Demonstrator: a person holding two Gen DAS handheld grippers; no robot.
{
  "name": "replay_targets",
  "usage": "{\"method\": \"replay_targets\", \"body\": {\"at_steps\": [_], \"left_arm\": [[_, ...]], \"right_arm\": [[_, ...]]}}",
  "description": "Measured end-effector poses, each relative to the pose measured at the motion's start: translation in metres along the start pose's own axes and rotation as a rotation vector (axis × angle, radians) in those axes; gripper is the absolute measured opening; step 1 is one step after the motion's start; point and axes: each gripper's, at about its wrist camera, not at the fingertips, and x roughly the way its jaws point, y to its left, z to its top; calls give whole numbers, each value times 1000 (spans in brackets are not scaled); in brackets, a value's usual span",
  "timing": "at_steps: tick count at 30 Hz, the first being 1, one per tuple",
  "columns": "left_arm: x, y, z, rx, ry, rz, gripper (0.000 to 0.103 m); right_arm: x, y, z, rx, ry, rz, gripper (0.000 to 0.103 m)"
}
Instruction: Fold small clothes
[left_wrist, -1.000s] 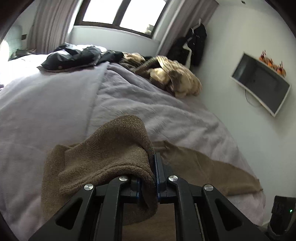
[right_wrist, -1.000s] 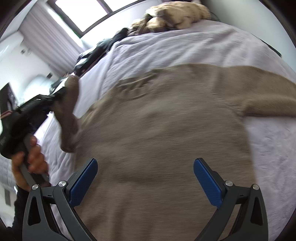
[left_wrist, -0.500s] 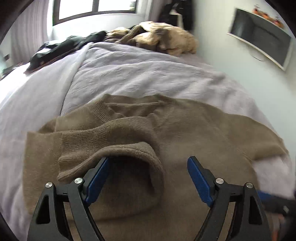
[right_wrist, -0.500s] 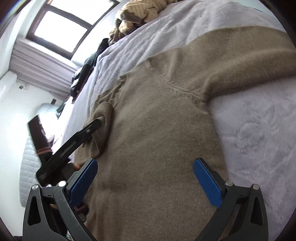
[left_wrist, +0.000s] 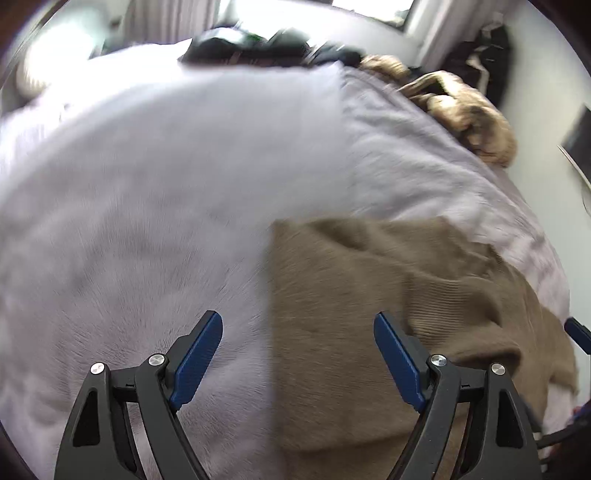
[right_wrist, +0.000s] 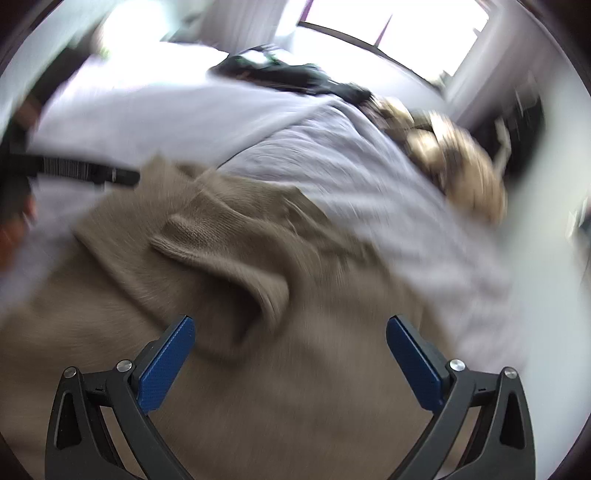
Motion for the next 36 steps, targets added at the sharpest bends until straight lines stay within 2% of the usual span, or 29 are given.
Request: {"method": "replay_targets", "body": {"at_steps": [1,2,3,4,6,9,10,12,13,14,15,16,17,18,20,21,22,24,27,30,32,36], "left_arm": [[6,3,-1,0,18,-4,85],[11,2,-3,4,30,-5,85],[17,4,-4,8,47,-4,85],[20,5,-5,7,49,-8,85],[23,9,-5,-5,49,-30,85],[25,6,-3,7,52,-42,85],[28,4,-1,13,53,-43,85],[33,-2,6,27,61,-48,85],[37,-4,9,30,66,-52,85],[40,-7,11,33,74,-57,85],[42,-9,13,32,78,-59,85],[45,-10,14,28,85,-63,84],[48,-11,16,24,88,-65,79],[49,-12,17,19,92,-91,52],[47,-13,19,-4,103,-147,26],[44,-13,21,-1,94,-144,15],[40,-14,22,9,86,-146,13],[31,-11,25,28,64,-151,11],[35,4,26,30,68,-125,11],[46,23,23,-37,89,-169,11],[41,27,22,-62,80,-183,12],[14,19,19,27,28,-81,12]], "right_arm": [[12,11,6,-68,10,-36,102],[20,18,10,-117,20,-74,96],[28,22,14,-146,29,-106,78],[37,19,17,-144,45,-118,46],[43,-4,17,-9,78,-25,21],[47,-79,-10,460,78,201,21],[52,-110,-35,682,64,324,21],[64,-144,-83,1020,53,485,23],[70,-155,-110,1161,57,540,34],[73,-160,-129,1242,66,576,41],[75,-161,-141,1280,68,596,60],[74,-163,-153,1312,53,612,73],[74,-163,-159,1339,34,627,73],[75,-164,-165,1380,20,648,73],[77,-166,-174,1461,18,658,73],[79,-166,-175,1480,23,655,67],[81,-167,-172,1480,30,647,42],[78,-169,-160,1435,25,641,11],[68,-168,-149,1369,-15,608,10],[77,-163,-161,1359,108,491,10],[79,-159,-180,1404,121,520,9],[62,-162,-192,1390,109,496,9]]}}
